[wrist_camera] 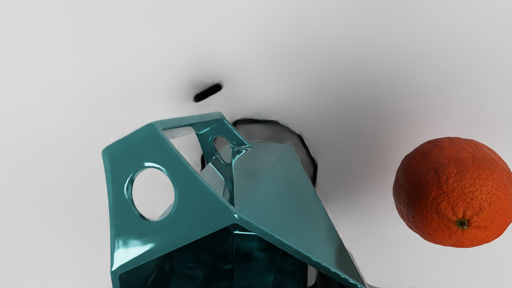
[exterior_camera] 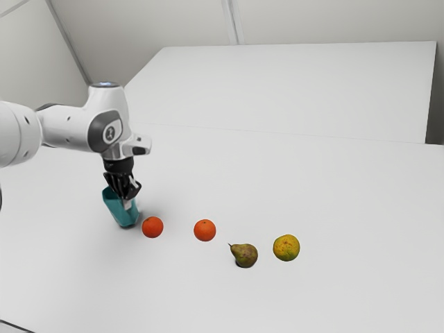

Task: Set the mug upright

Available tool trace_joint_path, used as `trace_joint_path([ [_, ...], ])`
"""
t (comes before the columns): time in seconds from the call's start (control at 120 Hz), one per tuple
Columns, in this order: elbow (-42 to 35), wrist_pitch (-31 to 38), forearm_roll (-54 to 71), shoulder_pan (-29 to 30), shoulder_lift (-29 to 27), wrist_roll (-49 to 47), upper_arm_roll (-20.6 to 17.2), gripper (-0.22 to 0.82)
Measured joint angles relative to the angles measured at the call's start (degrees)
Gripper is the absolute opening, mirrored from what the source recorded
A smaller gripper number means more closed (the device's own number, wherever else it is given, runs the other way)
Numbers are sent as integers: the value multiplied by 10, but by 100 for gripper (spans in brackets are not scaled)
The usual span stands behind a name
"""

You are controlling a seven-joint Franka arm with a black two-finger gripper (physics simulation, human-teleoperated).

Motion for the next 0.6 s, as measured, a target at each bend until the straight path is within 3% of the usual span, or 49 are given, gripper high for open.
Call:
trace_joint_path([
  [0.225, -11, 2, 10, -7, 3, -34, 0, -17],
  [0.417, -11, 3, 10, -6, 3, -50, 1, 25],
  [0.6, 4, 0, 22, -6, -5, -59, 2, 45],
])
